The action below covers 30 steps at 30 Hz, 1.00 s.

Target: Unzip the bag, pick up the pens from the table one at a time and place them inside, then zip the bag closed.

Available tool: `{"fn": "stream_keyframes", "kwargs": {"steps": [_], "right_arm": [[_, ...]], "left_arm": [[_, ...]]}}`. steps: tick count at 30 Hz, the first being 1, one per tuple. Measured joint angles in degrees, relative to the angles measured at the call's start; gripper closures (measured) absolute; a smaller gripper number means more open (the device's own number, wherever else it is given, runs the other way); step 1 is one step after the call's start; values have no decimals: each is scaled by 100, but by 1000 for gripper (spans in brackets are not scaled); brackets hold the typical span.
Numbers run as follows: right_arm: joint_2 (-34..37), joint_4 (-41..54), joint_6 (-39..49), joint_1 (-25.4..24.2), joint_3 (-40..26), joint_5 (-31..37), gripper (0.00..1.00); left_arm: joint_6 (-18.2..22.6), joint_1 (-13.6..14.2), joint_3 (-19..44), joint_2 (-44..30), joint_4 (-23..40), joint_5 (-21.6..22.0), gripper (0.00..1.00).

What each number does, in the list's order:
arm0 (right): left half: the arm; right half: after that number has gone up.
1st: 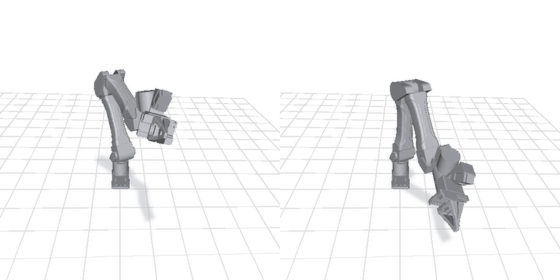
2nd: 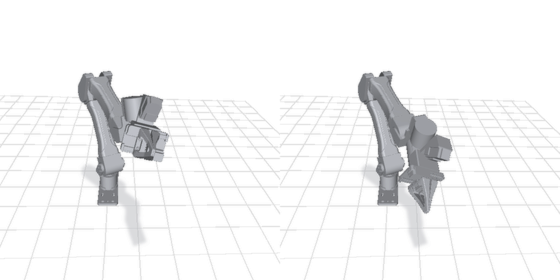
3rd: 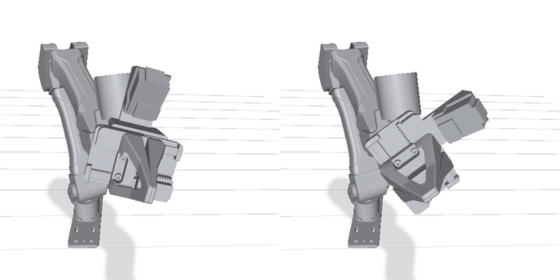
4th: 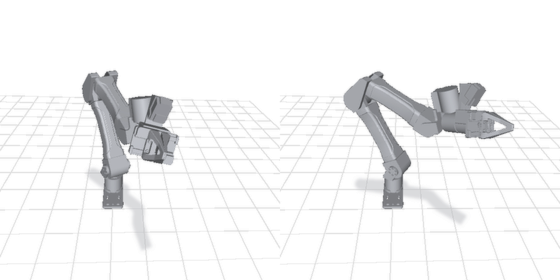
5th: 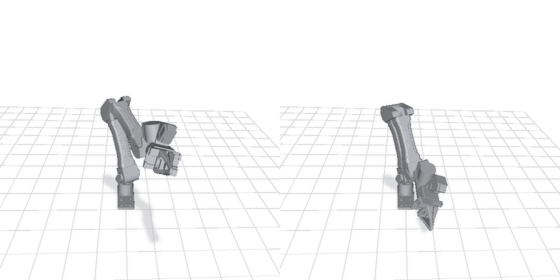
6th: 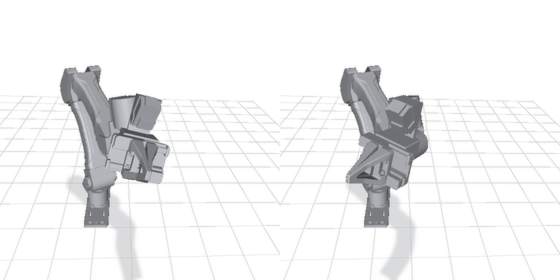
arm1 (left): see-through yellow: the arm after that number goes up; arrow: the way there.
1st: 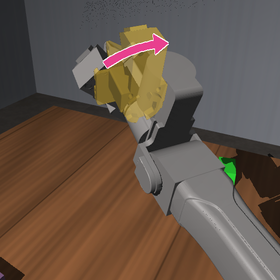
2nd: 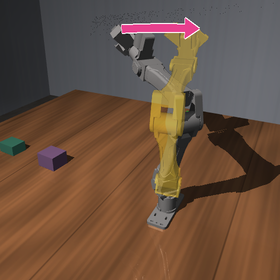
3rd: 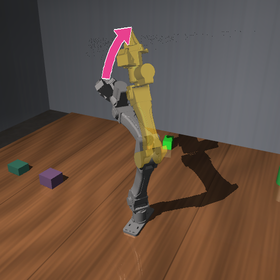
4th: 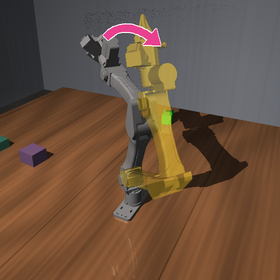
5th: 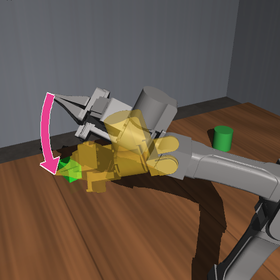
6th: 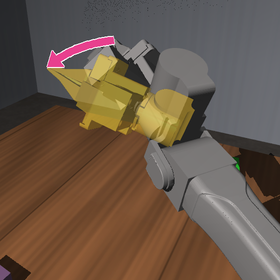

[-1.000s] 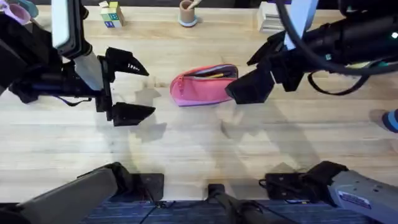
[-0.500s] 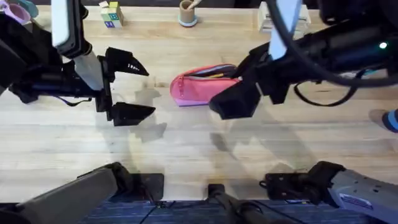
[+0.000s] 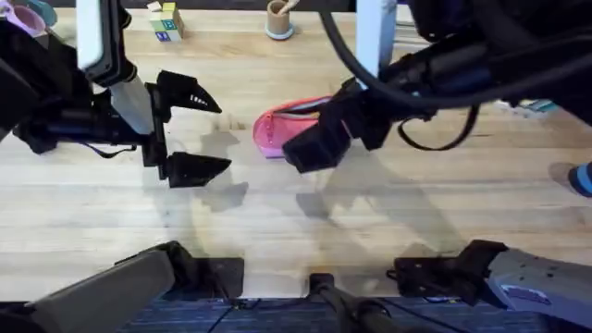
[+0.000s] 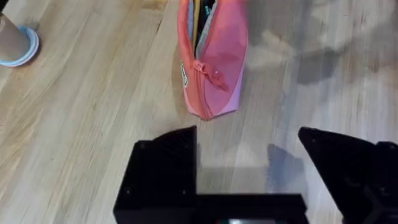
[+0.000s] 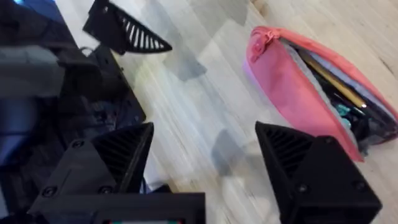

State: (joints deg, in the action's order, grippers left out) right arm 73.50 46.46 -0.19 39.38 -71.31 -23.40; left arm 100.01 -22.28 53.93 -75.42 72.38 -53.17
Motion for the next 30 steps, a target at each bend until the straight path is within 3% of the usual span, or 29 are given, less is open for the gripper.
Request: {"fn": "stream_keyframes", "kwargs": {"steps": [14, 30], "right_arm": [[648, -929, -1076, 218, 0, 95, 5], [985, -1348, -2035, 1170, 0, 1877, 4]], "left_arm": [[-2, 0, 1, 0, 0, 1, 7], [-16, 0, 1, 0, 0, 27, 6]]}}
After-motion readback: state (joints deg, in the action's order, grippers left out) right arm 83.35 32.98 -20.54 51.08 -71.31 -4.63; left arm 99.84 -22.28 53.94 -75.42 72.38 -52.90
